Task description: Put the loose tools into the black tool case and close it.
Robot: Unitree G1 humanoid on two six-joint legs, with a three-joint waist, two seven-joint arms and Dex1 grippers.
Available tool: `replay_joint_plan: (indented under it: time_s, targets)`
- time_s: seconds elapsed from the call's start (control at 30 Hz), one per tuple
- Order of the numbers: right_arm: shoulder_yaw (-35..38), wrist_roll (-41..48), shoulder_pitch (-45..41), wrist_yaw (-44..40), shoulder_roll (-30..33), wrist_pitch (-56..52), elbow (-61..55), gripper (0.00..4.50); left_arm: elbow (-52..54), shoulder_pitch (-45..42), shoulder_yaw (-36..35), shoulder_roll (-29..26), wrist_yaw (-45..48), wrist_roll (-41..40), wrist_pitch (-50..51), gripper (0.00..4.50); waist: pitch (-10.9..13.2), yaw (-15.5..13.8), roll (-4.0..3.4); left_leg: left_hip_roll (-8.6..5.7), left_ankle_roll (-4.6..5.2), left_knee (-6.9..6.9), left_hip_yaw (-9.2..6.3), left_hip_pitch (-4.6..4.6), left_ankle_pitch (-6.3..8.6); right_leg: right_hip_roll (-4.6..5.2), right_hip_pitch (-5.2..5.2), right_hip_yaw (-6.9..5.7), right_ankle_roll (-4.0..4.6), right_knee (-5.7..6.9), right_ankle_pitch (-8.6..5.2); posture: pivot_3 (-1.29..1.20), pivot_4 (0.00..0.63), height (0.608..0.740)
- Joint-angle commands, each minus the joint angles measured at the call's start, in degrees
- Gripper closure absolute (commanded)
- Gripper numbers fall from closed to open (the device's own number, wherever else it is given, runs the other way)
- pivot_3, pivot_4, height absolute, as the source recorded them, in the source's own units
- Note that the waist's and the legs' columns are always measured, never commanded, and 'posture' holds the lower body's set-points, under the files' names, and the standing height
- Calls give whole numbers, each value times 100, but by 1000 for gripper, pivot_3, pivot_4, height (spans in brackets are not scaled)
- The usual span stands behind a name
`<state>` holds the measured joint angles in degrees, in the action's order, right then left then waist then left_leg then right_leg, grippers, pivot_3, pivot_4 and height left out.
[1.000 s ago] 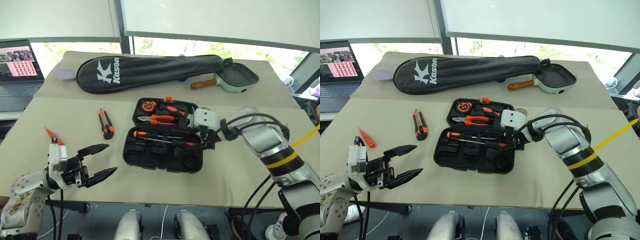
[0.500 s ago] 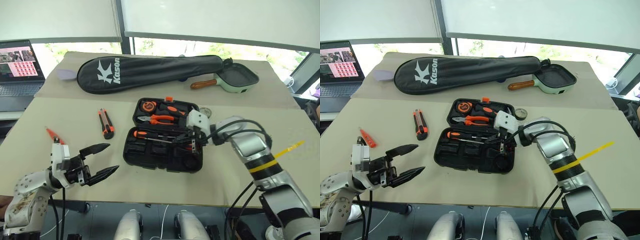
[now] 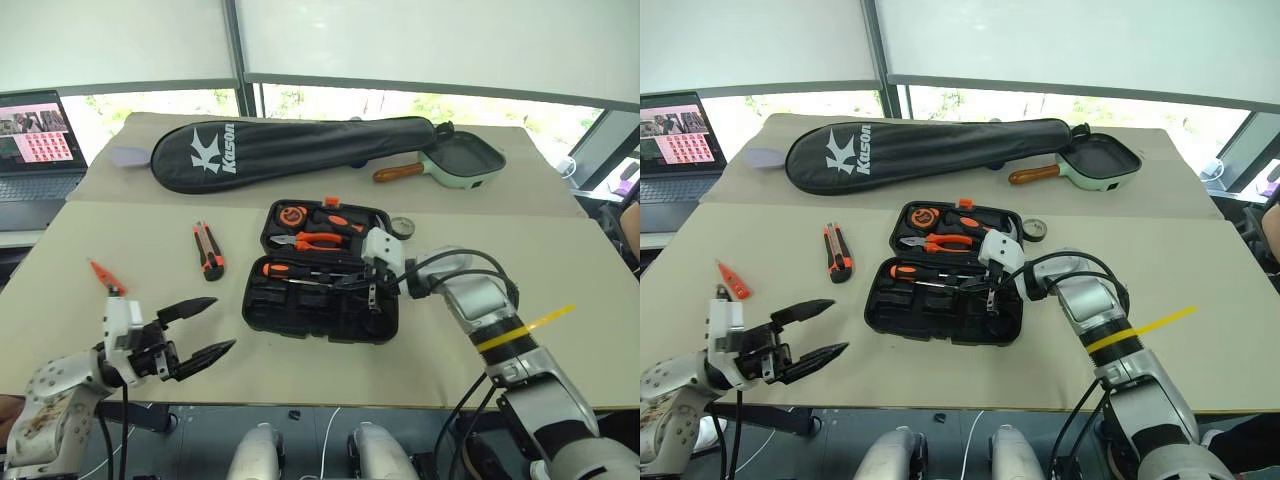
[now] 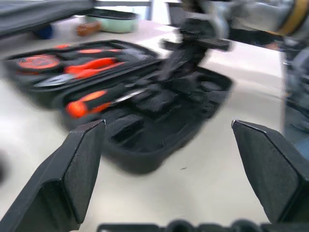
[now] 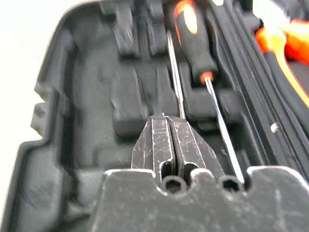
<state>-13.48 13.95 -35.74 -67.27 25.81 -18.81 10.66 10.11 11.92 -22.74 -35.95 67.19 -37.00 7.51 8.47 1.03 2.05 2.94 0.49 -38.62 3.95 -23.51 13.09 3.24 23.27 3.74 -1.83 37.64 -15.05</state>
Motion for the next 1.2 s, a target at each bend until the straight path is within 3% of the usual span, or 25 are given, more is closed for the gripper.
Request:
replay_joint_plan:
  time_s: [0.03,0.33,0.43,0.57,0.73,0.9,1.07,1.2]
  targets:
    - [979,934,403,-221,153,410,-1013,3906,6,315,-696,164,-494,-213,-51,0,0,-5,0,-1,0,2,-6,-1,0,2,0,0,-1,-2,-1,0,150,740]
    - [2404,1522,2487,-349,623,1436,-1516,996,-170,1394,-2039,746,-2372,151,5,0,-2,-27,10,-7,-3,13,-18,1,5,16,-17,0,-14,-43,-1,0,150,740]
    - [2710,1662,2985,-351,602,1744,-1543,73,-71,1602,-2427,958,-2970,-216,408,0,-6,-18,27,-4,-3,30,-21,11,6,15,-27,0,-15,-56,-2,0,150,740]
    - [2722,1935,3617,-642,526,1858,-1764,32,2,1611,-2714,1069,-3671,-562,978,0,-5,-12,28,-1,-3,34,-17,17,7,15,-27,9,-15,-53,-2,0,150,740]
    - [2644,1954,3264,-222,192,2154,-2018,32,255,1244,-2531,703,-4474,-846,2073,0,-5,-10,28,-1,-6,34,-13,23,5,14,-26,10,-10,-53,-5,0,150,740]
    - [2335,2169,2583,30,140,1814,-2471,32,202,33,-2284,239,-5652,-1065,3272,0,-3,-46,26,-5,-10,34,-18,24,1,12,-22,8,-10,-46,-1,0,150,740]
    - [1949,2353,1837,124,119,1463,-2667,32,-350,-1590,-2074,198,-7379,-1101,4705,0,-5,-32,35,-10,-13,34,-27,17,0,13,-25,6,-15,-45,7,0,150,740]
    - [1696,2276,1456,225,83,1306,-2669,32,-842,-2449,-1751,274,-7613,-820,4864,0,-4,-9,43,-13,-15,38,-33,13,2,11,-19,5,-14,-43,9,0,150,740]
